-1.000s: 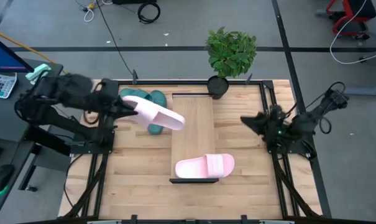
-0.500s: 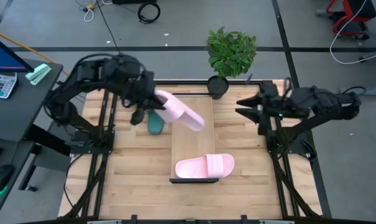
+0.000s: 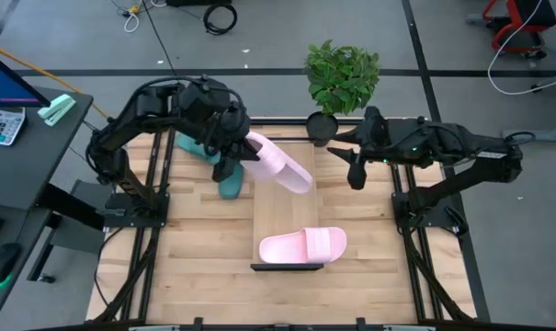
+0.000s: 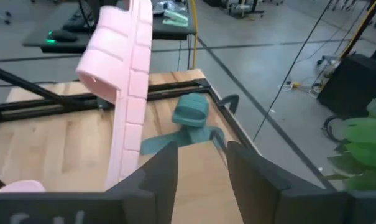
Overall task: Pick and place slides into the shelf
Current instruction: Put the pink slide on the shelf
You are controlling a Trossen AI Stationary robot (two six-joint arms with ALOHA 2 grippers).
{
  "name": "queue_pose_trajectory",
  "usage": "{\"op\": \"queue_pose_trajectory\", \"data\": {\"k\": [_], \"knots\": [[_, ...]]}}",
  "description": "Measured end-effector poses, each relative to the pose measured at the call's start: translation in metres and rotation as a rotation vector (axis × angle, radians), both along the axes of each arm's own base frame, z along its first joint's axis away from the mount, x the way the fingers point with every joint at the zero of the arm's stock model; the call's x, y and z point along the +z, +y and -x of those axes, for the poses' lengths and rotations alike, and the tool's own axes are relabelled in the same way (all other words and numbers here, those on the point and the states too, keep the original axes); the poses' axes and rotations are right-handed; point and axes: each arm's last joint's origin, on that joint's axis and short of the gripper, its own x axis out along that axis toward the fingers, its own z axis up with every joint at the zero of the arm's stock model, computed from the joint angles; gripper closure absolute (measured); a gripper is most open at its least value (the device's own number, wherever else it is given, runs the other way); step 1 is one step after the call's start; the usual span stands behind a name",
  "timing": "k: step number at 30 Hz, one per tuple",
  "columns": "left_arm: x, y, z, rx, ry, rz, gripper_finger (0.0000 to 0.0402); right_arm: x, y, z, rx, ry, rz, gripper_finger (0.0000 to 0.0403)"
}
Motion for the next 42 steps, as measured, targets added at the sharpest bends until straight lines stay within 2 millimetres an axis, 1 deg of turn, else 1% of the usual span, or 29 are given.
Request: {"op": "queue_pose_trajectory", "data": {"k": [2,4,7,10,13,17,20,23,24,26,31,36,39,42], "knots": [[0.0,-0.002,0.0,0.01,0.002,0.013,0.0393,-0.002,0.001,-0.005,0.003,0.005,-0.014,0.0263],[0.0,-0.002,0.0,0.015,0.004,0.009,0.0393,-0.006,0.003,-0.012,0.057,0.02,-0.04,0.0265],[0.0,-0.002,-0.001,0.0,0.001,-0.014,0.0393,-0.015,0.005,-0.028,0.113,0.054,-0.094,0.0261],[-0.003,-0.001,-0.003,-0.034,0.008,-0.063,0.0393,-0.024,0.007,-0.045,0.124,0.072,-0.121,0.0246],[-0.006,-0.002,0.0,-0.083,0.04,-0.12,0.0393,-0.026,0.007,-0.057,0.106,0.038,-0.156,0.0223],[-0.012,-0.002,0.006,-0.141,0.118,-0.166,0.0393,-0.022,-0.001,-0.064,0.05,-0.054,-0.233,0.0187],[-0.015,-0.002,0.009,-0.187,0.16,-0.2,0.0393,-0.013,-0.011,-0.068,0.021,-0.168,-0.249,0.0161],[-0.018,-0.004,0.007,-0.239,0.168,-0.239,0.0393,-0.005,-0.019,-0.075,0.029,-0.283,-0.253,0.0144],[-0.019,-0.004,0.006,-0.256,0.167,-0.252,0.0393,-0.006,-0.021,-0.08,0.035,-0.294,-0.256,0.0141],[-0.019,-0.004,0.005,-0.283,0.164,-0.275,0.0393,-0.008,-0.024,-0.088,0.038,-0.318,-0.264,0.0138],[-0.021,-0.003,0.003,-0.306,0.167,-0.296,0.0393,-0.023,-0.028,-0.111,0.029,-0.299,-0.274,0.0139],[-0.022,-0.003,0.002,-0.325,0.17,-0.315,0.0394,-0.03,-0.024,-0.13,0.073,-0.329,-0.202,0.0137],[-0.024,-0.001,-0.001,-0.323,0.179,-0.311,0.0394,-0.036,-0.022,-0.137,0.088,-0.315,-0.181,0.0137],[-0.026,0.001,-0.003,-0.317,0.188,-0.309,0.0394,-0.036,-0.021,-0.14,0.091,-0.327,-0.177,0.0137]]}}
